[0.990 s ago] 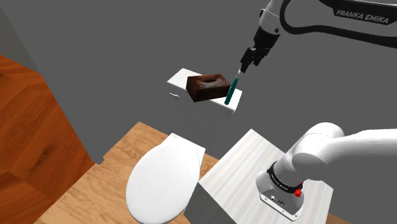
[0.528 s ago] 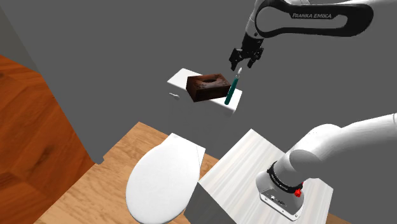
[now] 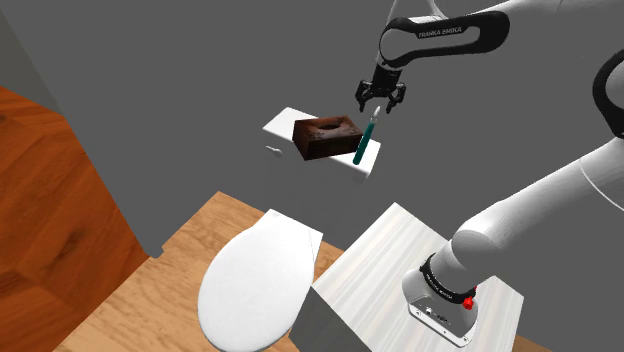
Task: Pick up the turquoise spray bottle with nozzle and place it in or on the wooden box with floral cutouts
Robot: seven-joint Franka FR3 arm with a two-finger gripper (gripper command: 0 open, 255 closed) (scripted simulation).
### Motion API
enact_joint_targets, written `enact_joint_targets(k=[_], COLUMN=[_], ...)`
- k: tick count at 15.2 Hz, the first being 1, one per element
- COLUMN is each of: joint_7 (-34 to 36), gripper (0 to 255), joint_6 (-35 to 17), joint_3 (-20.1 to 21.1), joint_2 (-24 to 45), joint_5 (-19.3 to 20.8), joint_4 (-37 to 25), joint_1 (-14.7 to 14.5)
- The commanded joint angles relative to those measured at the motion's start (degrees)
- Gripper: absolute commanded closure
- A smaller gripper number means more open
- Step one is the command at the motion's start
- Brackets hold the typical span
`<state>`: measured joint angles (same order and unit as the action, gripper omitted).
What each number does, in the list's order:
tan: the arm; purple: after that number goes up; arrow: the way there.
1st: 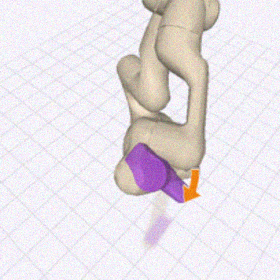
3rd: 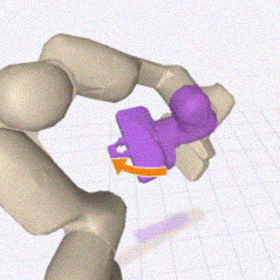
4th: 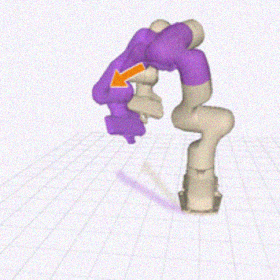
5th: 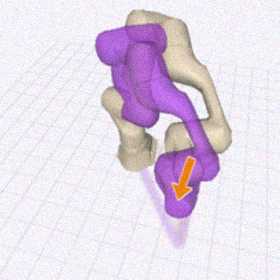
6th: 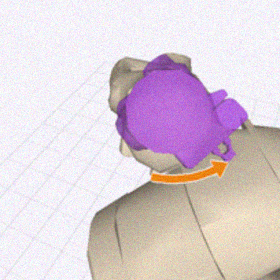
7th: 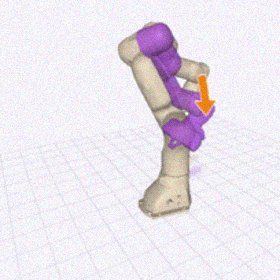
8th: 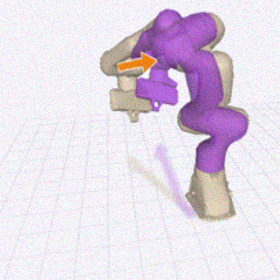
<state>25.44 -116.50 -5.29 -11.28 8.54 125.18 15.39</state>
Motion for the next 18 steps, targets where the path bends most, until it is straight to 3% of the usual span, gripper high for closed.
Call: enact_joint_targets(k=[1,10,18], joint_7=[3.23,5.49,5.49], gripper=[0,0,0], joint_6=[-1.02,-7.47,-7.45], joint_3=[-0.98,-2.12,-2.12], joint_2=[3.25,7.92,7.91], joint_5=[0.03,0.12,0.12], joint_4=[-1.59,0.62,0.62], joint_1=[1.38,2.55,2.55])
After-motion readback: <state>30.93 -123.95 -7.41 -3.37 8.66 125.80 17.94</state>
